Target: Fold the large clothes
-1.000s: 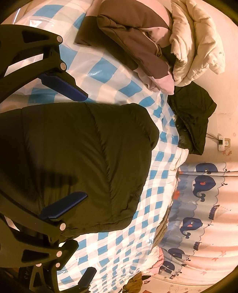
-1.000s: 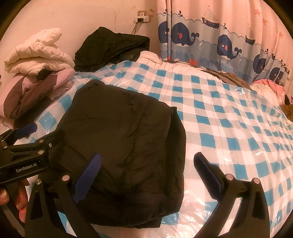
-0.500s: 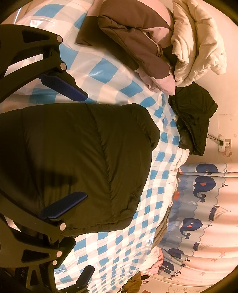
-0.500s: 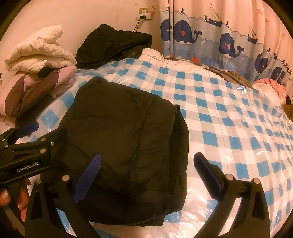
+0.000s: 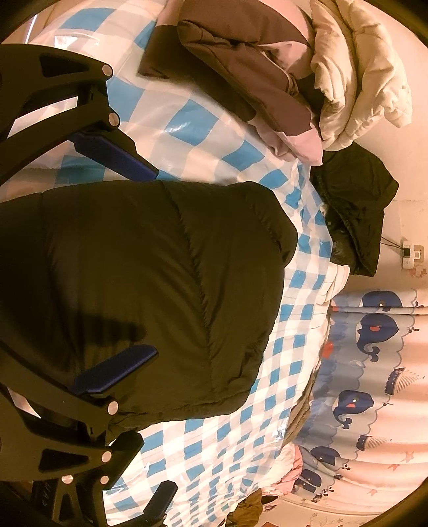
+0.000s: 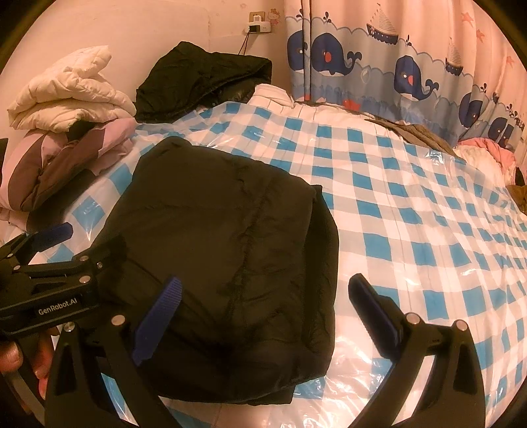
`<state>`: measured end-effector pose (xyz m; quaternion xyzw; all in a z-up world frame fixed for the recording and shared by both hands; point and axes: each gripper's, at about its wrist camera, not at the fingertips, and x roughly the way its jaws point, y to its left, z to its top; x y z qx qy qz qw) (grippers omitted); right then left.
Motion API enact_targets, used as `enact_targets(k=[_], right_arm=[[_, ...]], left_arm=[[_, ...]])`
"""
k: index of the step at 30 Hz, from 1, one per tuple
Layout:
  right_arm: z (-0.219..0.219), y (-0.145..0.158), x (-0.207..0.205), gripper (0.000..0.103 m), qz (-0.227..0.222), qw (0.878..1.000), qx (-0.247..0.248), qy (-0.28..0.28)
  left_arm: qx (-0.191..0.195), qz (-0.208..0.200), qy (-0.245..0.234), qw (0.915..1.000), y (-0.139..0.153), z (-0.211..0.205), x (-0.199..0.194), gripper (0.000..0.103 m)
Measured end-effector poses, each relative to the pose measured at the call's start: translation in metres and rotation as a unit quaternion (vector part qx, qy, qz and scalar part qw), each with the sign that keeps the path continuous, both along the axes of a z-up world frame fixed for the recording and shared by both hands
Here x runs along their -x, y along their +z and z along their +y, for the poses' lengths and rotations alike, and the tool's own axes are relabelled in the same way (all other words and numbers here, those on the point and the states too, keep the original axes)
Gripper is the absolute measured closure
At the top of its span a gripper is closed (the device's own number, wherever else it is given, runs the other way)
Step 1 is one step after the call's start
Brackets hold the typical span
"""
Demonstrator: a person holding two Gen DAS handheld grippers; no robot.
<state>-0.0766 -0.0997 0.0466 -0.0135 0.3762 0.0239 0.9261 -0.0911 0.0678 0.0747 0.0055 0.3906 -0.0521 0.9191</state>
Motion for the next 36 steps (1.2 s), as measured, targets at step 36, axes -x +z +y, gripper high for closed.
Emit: enact_targets(k=[36], right_arm=[[-0.011,-0.003,0.022,0.005,0.017,1.0,0.01,0.01]], left_arm=[[0.014,0.014,-0.002,0.9998,-0.002,0.002,0.0,0.008]])
